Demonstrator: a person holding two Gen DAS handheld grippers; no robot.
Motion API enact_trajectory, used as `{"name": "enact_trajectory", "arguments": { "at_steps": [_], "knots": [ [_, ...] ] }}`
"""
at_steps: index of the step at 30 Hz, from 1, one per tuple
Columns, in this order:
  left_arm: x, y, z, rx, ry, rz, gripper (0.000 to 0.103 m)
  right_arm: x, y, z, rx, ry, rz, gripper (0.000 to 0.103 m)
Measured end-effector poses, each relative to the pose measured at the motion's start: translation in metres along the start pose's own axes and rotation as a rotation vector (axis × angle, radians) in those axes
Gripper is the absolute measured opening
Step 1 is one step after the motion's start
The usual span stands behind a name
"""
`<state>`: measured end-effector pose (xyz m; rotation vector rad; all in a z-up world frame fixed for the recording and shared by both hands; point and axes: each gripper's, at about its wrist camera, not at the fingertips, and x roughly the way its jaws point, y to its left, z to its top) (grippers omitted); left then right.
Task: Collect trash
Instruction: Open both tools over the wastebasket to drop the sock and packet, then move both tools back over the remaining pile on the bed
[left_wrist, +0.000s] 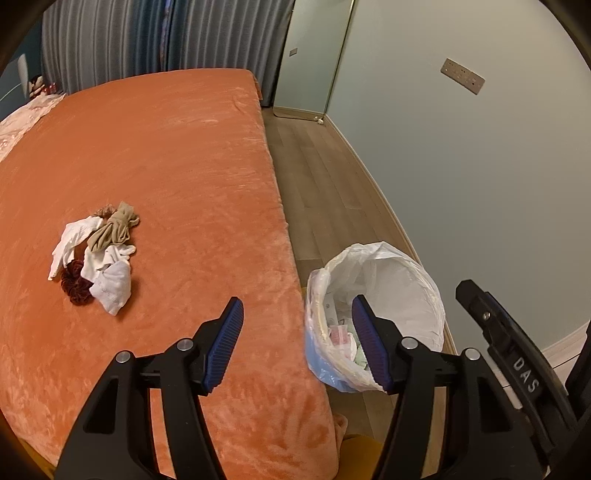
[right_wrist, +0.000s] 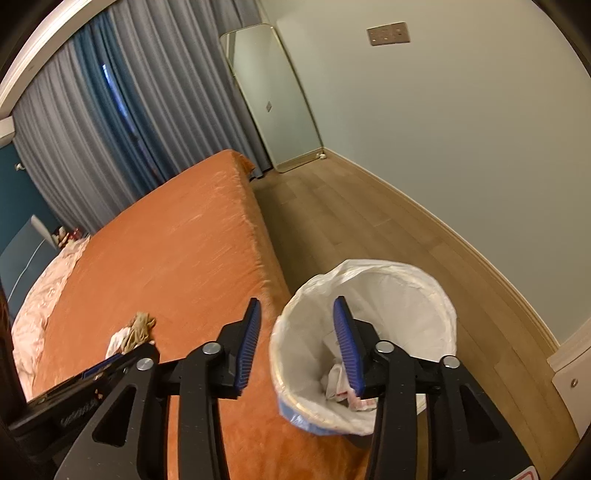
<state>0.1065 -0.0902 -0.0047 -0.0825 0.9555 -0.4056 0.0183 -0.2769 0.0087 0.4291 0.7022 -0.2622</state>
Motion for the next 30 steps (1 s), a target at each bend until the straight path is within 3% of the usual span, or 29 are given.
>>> {"name": "enact_trajectory", "arguments": {
  "at_steps": [10, 30],
  "knots": [
    [-0.019, 0.038, -0.008, -0.024, -0.026, 0.055, 0.058, -0.004, 0.041, -0.021, -0.06, 0.041, 0.014, 0.051],
    [-0.067, 0.17, -0.047, -0.198, -0.049, 0.196, 0.059, -0.002, 0.14, -0.083, -0.193, 0.12, 0.088, 0.064]
  ]
}}
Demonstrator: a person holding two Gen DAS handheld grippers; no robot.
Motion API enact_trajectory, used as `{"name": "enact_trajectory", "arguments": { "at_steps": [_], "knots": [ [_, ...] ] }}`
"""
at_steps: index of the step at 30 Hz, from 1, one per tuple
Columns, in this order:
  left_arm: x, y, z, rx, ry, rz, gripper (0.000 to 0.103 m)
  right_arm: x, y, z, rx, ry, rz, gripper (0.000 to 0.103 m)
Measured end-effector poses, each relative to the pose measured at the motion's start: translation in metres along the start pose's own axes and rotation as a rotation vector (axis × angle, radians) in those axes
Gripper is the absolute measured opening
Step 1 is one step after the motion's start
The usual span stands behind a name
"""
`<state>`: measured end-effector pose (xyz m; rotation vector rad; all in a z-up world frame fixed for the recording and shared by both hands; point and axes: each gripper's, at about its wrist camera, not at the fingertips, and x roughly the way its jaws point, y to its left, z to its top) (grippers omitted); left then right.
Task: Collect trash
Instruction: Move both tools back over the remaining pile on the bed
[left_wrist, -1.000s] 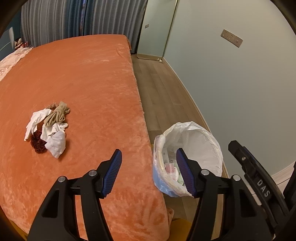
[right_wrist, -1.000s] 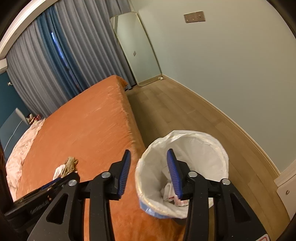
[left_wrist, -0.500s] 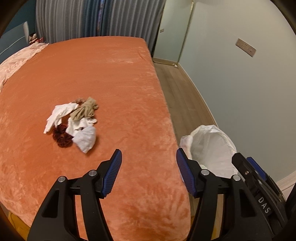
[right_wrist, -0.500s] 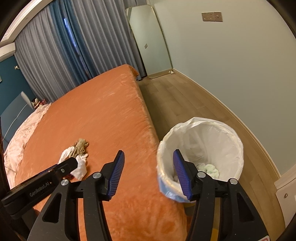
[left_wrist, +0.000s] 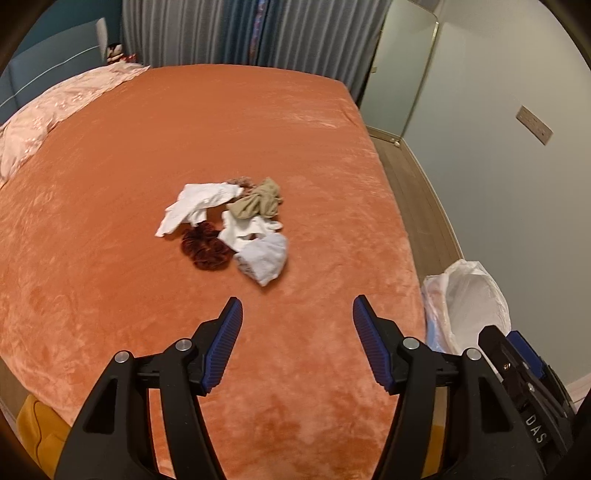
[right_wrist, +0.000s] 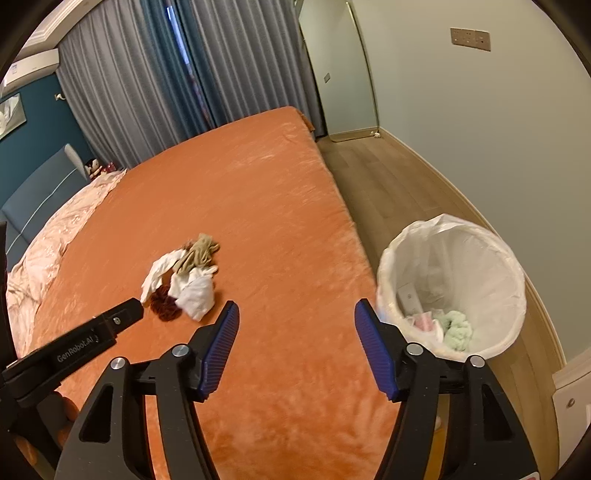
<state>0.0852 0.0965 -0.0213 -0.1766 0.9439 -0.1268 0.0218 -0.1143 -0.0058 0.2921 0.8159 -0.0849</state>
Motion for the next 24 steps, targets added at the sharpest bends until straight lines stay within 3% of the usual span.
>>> {"name": "enact_trajectory", "arguments": {
  "at_steps": [6, 14, 24],
  "knots": [
    [-0.004, 0.037, -0.004, -0.066, 0.001, 0.024, 0.067, 0.005, 0.029, -0.012, -0.047, 0.018, 0.006, 0.067],
    [-0.002, 0.081, -0.011, -0.142, 0.018, 0.036, 0.069, 0.016, 0.061, -0.024, -0.09, 0.035, 0.004, 0.072],
    [0.019, 0.145, -0.011, -0.232, 0.06, 0.091, 0.069, 0.05, 0.104, -0.033, -0.141, 0.077, 0.012, 0.073]
  ]
}}
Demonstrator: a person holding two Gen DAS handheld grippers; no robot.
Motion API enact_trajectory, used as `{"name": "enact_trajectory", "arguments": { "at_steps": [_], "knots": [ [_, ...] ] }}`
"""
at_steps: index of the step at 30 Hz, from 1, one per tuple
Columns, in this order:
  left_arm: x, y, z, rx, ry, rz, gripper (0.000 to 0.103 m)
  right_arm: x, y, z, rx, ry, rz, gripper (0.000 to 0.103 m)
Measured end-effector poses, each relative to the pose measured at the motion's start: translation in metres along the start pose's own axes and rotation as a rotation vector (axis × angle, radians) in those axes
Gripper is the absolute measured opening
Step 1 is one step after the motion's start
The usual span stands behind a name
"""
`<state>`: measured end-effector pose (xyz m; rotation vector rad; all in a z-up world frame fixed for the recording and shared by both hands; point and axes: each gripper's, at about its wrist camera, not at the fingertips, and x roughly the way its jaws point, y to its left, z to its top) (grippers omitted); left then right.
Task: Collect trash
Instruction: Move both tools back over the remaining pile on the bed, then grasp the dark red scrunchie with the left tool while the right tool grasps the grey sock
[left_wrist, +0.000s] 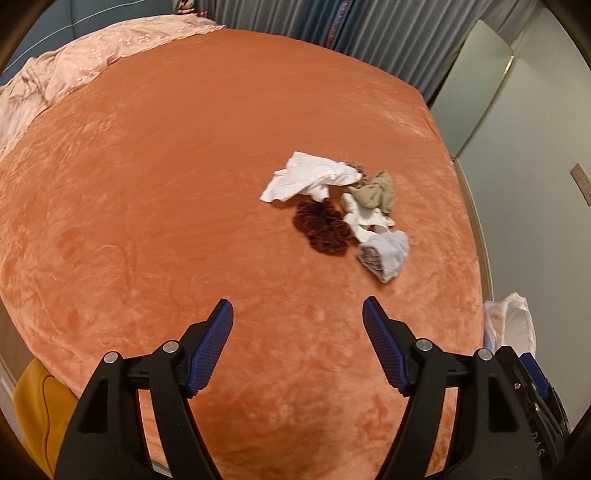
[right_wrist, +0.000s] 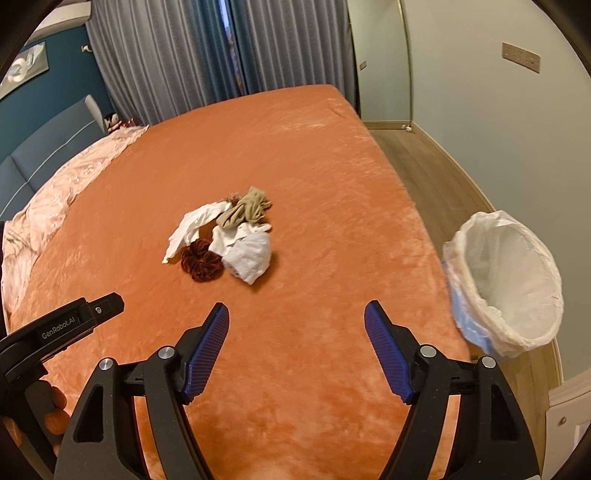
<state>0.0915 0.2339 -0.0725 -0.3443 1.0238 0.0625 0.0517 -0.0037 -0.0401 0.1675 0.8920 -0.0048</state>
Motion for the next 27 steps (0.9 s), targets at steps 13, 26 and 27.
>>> {"name": "enact_trajectory", "arguments": {
  "at_steps": [13, 26, 27],
  "knots": [
    [0.071, 0.029, 0.044, -0.11, 0.087, 0.01, 0.078, 0.088, 0.029, 0.03, 0.018, 0.08, 0.017, 0.073],
    [0.172, -0.005, 0.091, -0.122, 0.205, -0.016, 0.068, 0.175, 0.039, 0.063, 0.057, 0.157, 0.03, 0.073],
    [0.179, -0.006, 0.092, -0.123, 0.216, -0.02, 0.065, 0.181, 0.04, 0.062, 0.061, 0.164, 0.029, 0.073]
  ]
}}
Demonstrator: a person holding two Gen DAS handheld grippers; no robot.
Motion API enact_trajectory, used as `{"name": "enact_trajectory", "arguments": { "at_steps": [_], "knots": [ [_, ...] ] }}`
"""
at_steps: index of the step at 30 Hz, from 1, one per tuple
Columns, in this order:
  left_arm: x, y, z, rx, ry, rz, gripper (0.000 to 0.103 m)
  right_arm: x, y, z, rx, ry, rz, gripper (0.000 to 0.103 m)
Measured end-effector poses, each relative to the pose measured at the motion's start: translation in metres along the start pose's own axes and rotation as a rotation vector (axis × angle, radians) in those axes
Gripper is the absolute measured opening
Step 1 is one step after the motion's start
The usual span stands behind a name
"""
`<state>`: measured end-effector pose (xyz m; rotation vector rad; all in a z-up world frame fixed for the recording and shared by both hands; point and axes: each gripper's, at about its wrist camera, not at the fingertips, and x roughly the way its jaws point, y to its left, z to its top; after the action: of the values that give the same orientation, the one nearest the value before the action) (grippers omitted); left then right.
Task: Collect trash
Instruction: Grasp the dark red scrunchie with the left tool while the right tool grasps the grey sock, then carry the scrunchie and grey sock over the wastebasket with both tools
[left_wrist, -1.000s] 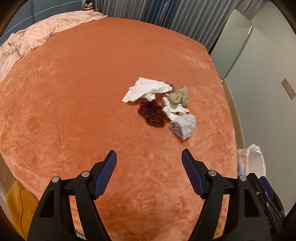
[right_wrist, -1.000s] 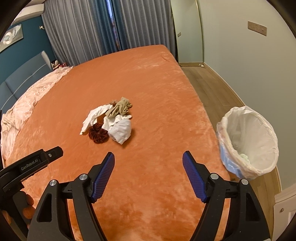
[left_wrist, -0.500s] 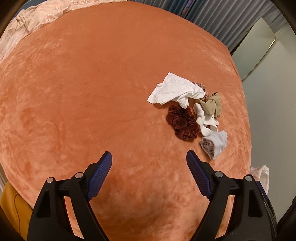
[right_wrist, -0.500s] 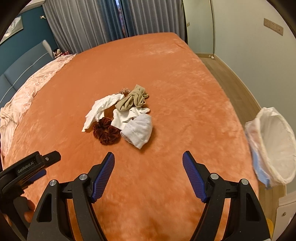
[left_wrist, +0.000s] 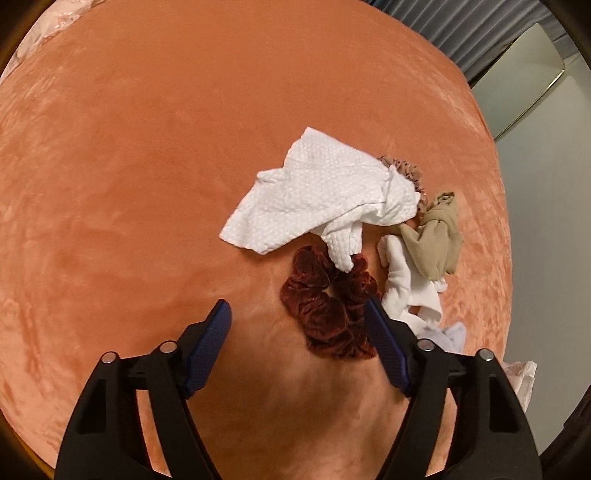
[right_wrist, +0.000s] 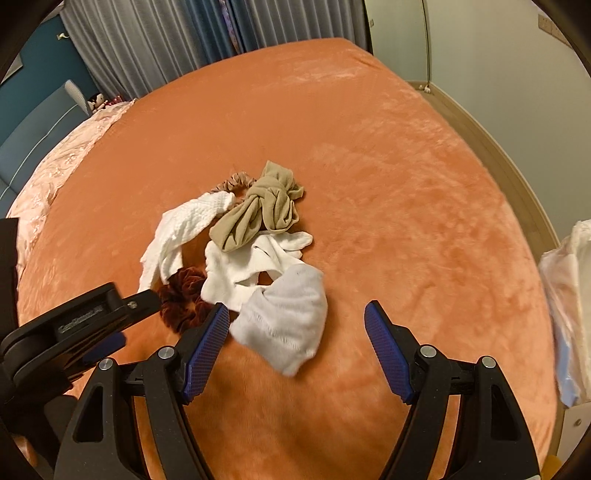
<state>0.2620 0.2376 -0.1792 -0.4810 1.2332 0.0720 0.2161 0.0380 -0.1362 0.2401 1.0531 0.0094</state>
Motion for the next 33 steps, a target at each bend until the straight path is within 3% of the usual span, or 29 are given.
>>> {"name": "enact_trajectory", "arguments": {
  "at_steps": [4, 6, 9, 14, 17, 33],
  "knots": [
    [0.017, -0.003, 0.0, 0.025, 0.028, 0.003, 0.049, 0.02, -0.002, -0.003, 0.022, 0.036, 0.002, 0.073],
    [0.022, -0.006, -0.003, 0.053, 0.031, 0.0, 0.028, 0.026, -0.003, -0.005, 0.03, 0.053, 0.017, 0.07],
    [0.02, -0.007, -0.006, 0.059, 0.026, -0.011, 0.019, 0.03, -0.002, -0.009, 0.029, 0.078, 0.061, 0.046],
    [0.008, -0.009, -0.014, 0.055, 0.016, -0.021, 0.016, 0.017, 0.004, -0.012, -0.01, 0.07, 0.082, 0.027],
    [-0.004, -0.011, -0.022, 0.065, 0.008, -0.022, 0.015, 0.005, 0.002, -0.018, -0.012, 0.066, 0.111, 0.024],
    [-0.098, -0.049, -0.086, 0.156, -0.086, -0.089, 0.015, -0.103, -0.053, -0.049, 0.02, -0.07, 0.148, 0.022]
  ]
}}
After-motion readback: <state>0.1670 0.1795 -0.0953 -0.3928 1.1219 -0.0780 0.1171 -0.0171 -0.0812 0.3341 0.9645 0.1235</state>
